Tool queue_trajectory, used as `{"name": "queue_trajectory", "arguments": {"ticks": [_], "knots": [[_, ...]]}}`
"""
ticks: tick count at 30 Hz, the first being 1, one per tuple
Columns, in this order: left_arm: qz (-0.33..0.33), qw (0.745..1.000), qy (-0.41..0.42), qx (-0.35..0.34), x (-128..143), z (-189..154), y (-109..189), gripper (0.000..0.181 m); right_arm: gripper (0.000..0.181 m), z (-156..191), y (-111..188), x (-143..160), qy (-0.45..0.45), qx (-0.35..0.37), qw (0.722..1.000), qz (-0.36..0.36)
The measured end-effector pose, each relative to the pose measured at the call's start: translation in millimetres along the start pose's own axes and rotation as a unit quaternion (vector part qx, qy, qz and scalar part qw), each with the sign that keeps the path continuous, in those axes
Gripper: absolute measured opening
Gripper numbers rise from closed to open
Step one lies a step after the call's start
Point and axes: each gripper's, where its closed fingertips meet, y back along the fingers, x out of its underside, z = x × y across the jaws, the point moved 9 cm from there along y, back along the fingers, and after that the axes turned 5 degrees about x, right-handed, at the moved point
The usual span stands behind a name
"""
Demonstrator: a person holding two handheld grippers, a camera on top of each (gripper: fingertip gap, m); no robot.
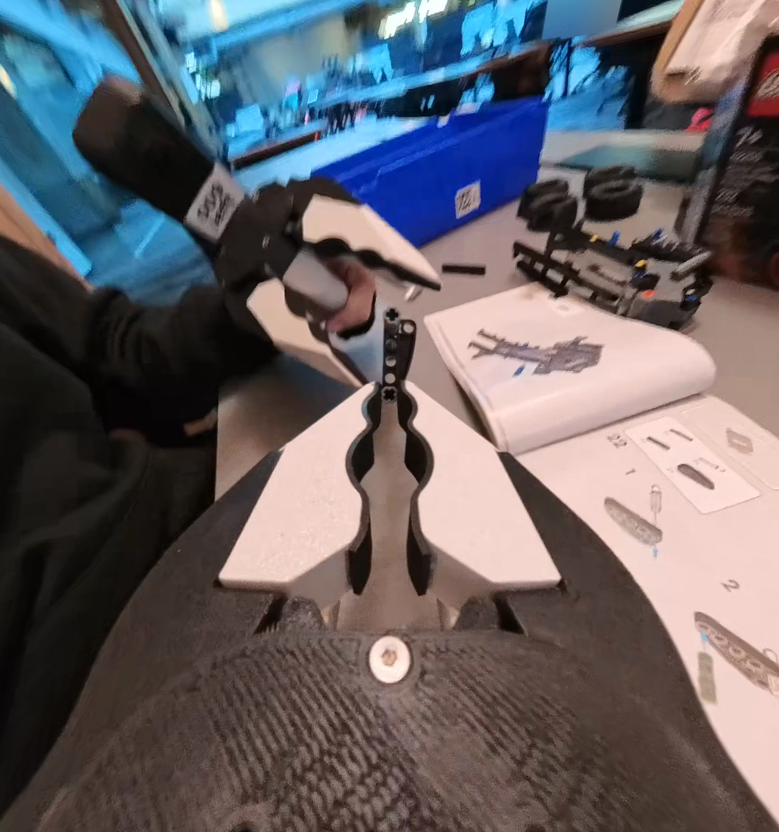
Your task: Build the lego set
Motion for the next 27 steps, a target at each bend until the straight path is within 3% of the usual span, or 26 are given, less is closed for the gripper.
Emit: {"name": "queue_trajectory", "arguments": {"ticks": [2, 4, 11, 15, 18, 22, 24, 26, 27], "knots": [[0.018, 0.999, -0.006, 0.047, 0.0, -2.9, 3.0, 0.054, 0.004, 2.9, 1.4, 3.5, 0.009, -0.013, 0.999, 0.041], [0.051, 0.996, -0.044, 0.052, -0.2, -5.1, 4.7, 0.052, 0.005, 5.0, -0.1, 4.1, 0.007, -0.015, 0.998, 0.059], [0.126, 0.94, -0.315, -0.029, -16.9, -25.8, 0.2, 0.043, 0.004, -1.1, -0.1, 4.5, -0.117, -0.045, 0.991, 0.044], [0.12, 0.904, -0.403, -0.074, -18.7, -35.8, -6.0, 0.017, 0.004, -8.0, 2.9, 7.4, -0.177, -0.05, 0.983, 0.026], [0.13, 0.893, -0.426, -0.066, -16.0, -41.6, -11.8, 0.001, 0.004, -7.9, 2.5, 10.0, -0.181, -0.055, 0.981, 0.039], [0.157, 0.887, -0.431, -0.055, -12.9, -44.5, -16.1, 0.0, 0.005, -7.0, -0.5, 15.1, -0.181, -0.059, 0.98, 0.067], [0.178, 0.892, -0.414, -0.037, -13.8, -43.7, -13.5, 0.005, 0.004, -8.8, 0.0, 17.8, -0.182, -0.053, 0.979, 0.076], [0.191, 0.894, -0.404, -0.015, -16.0, -43.3, -10.5, 0.027, 0.004, -10.4, 1.6, 17.1, -0.19, -0.055, 0.978, 0.067], [0.194, 0.896, -0.4, -0.005, -16.3, -44.0, -9.9, 0.029, 0.004, -10.0, 2.0, 16.0, -0.195, -0.062, 0.977, 0.062]]}}
